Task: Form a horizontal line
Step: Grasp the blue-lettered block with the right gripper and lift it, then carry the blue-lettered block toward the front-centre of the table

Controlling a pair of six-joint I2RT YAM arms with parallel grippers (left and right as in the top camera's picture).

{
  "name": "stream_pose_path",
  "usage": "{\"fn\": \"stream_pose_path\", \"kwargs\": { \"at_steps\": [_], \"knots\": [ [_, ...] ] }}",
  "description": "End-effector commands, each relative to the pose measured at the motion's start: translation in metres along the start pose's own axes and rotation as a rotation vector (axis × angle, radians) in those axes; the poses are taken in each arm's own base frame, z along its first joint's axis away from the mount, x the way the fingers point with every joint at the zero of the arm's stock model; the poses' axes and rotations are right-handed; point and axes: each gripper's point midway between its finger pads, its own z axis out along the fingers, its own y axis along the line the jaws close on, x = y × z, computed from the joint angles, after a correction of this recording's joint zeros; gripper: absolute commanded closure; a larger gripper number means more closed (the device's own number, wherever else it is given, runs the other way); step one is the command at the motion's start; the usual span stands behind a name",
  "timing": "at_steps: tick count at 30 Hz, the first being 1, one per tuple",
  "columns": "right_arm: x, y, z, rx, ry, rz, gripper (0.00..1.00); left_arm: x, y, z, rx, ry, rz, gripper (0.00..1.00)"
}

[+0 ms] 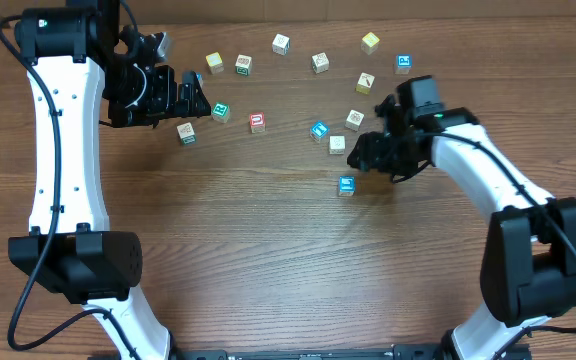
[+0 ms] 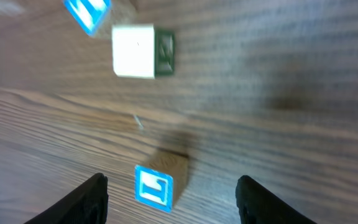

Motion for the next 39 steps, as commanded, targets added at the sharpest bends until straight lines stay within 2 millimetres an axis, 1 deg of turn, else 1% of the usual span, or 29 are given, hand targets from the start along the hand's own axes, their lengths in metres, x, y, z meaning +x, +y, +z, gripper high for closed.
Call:
{"fn": "stream_pose_path", "kwargs": {
  "at_steps": [1,4,6,8,11,12,14,16,18,22,25,27,29,36,39],
  "knots": [
    [-0.005,-0.004,-0.007,0.169,-0.056,-0.028,0.36,-0.004,-0.003,-0.001,0.001,-0.011,0.009,0.0],
    [-0.001,0.003,-0.004,0.221,-0.062,-0.061,0.36,-0.004,-0.003,-0.001,0.001,-0.011,0.009,0.01],
    [-0.001,0.01,-0.002,0.237,-0.076,-0.061,0.39,-0.004,-0.003,-0.001,0.001,-0.011,0.009,0.0],
    [-0.002,0.017,0.0,0.237,-0.091,-0.063,0.49,-0.004,-0.003,-0.001,0.001,-0.011,0.009,0.0],
    [-0.005,0.027,0.002,0.233,-0.116,-0.087,0.72,-0.004,-0.003,-0.001,0.001,-0.011,0.009,0.0],
    [-0.006,0.027,0.002,0.247,-0.128,-0.081,0.77,-0.004,-0.003,-0.001,0.001,-0.011,0.009,0.0],
    [-0.007,0.026,0.002,0.286,-0.152,-0.068,0.83,-0.004,-0.003,-0.001,0.001,-0.011,0.009,0.01],
    [-0.008,0.028,0.004,0.297,-0.165,-0.078,0.82,-0.004,-0.003,-0.001,0.001,-0.011,0.009,0.0],
    [-0.009,0.029,0.005,0.295,-0.174,-0.082,0.78,-0.004,-0.003,-0.001,0.001,-0.011,0.009,0.0],
    [-0.017,0.029,0.003,0.3,-0.208,-0.084,0.76,-0.004,-0.003,-0.001,0.001,-0.011,0.009,0.0],
    [-0.021,0.034,0.004,0.279,-0.225,-0.092,0.81,-0.004,-0.003,-0.001,0.001,-0.011,0.009,0.0],
    [-0.022,0.037,0.005,0.262,-0.225,-0.103,0.87,-0.004,-0.003,-0.001,0.001,-0.011,0.009,0.0],
    [-0.022,0.039,0.005,0.253,-0.221,-0.123,0.96,-0.004,-0.003,-0.001,0.001,-0.011,0.009,0.0],
    [-0.019,0.038,0.007,0.256,-0.212,-0.121,0.96,-0.004,-0.003,-0.001,0.001,-0.011,0.009,0.0],
    [-0.017,0.04,0.01,0.235,-0.197,-0.122,0.96,-0.004,-0.003,-0.001,0.001,-0.011,0.009,0.01]
  ]
}}
